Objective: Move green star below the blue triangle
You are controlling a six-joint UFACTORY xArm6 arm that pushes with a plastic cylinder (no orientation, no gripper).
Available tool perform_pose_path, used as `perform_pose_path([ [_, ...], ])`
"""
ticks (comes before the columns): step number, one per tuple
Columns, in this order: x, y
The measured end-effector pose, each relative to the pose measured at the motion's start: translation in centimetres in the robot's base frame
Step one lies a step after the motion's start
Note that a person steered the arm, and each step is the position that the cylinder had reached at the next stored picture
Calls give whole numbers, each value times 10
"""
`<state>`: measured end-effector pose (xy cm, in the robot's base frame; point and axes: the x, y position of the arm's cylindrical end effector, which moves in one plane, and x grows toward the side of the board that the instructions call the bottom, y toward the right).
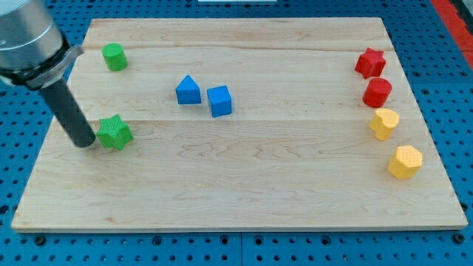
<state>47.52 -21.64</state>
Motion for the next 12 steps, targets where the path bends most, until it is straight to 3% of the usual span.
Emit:
perform_pose_path([
  [2,-8,64],
  [4,12,65],
  [8,-26,117],
  [10,-45,116],
  [11,-39,31],
  [12,-75,2],
])
